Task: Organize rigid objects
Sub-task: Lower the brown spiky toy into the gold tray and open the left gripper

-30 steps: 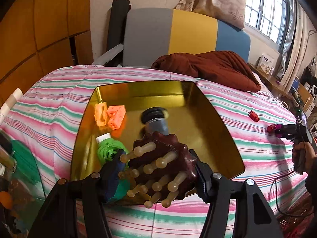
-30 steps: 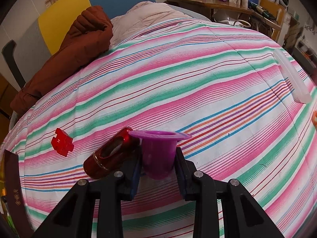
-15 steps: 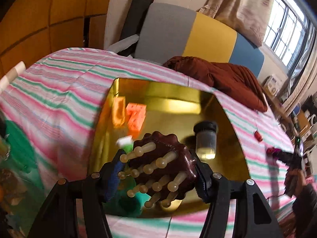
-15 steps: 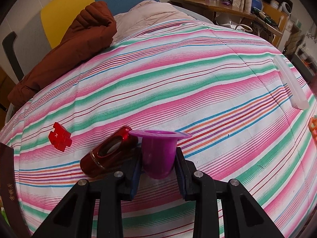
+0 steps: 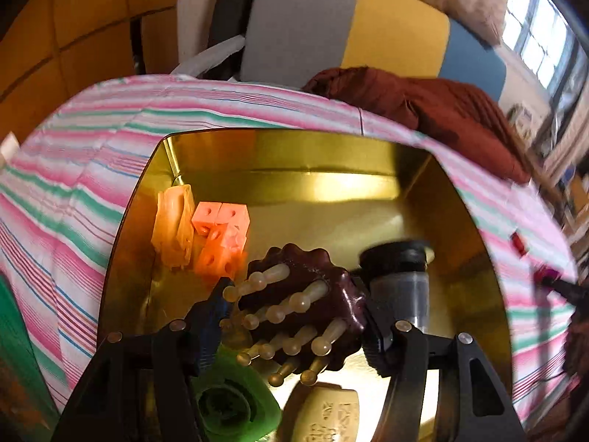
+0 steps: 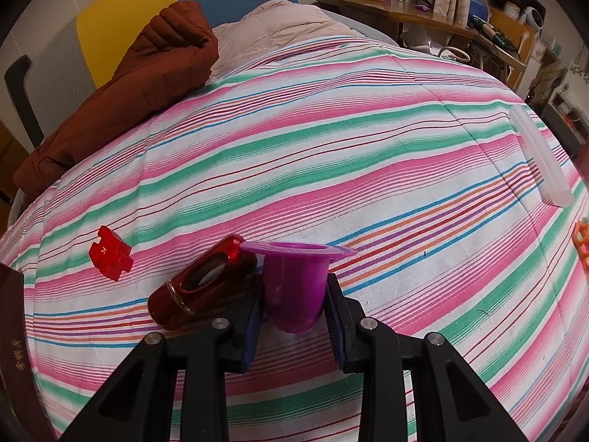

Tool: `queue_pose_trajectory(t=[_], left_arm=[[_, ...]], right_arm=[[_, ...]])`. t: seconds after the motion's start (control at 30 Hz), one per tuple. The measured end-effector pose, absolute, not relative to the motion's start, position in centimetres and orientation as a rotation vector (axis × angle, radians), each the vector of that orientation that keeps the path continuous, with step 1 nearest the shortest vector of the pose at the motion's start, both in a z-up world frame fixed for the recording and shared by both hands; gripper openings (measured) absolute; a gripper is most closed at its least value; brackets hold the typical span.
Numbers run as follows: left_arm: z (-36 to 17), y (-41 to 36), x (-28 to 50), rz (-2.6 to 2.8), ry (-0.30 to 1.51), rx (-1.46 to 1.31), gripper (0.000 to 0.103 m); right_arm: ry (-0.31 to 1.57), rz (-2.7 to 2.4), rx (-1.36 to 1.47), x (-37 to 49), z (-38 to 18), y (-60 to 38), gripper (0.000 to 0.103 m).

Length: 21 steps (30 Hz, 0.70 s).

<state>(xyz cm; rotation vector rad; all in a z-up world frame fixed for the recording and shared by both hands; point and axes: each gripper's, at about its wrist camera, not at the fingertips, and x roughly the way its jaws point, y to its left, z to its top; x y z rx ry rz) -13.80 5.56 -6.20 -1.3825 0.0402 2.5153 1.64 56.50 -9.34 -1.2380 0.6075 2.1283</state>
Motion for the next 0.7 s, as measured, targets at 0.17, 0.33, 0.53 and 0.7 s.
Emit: queue_pose_trajectory(t=[0.17, 0.33, 0.53, 0.7], left_arm=[[-7.0, 5.9, -13.8, 2.515, 0.096, -1.417, 0.063], [-6.7, 5.7, -13.2, 2.522, 0.103, -1.392, 0.063], [-6.9, 5.5, -13.1, 2.526, 0.074, -1.418, 0.063], [-6.7, 5.4, -12.3, 2.538, 0.055, -1.407, 0.064]], right_arm=[[0.593, 2.128, -1.241, 1.6, -9.3, 56.3, 0.032], [0.59, 2.128, -1.242, 1.5, -9.4, 56.3, 0.032], [0.586, 2.128, -1.243, 1.6, -9.4, 56.3, 0.032], [0.589, 2.128, -1.243, 1.6, -9.4, 56.3, 0.032]])
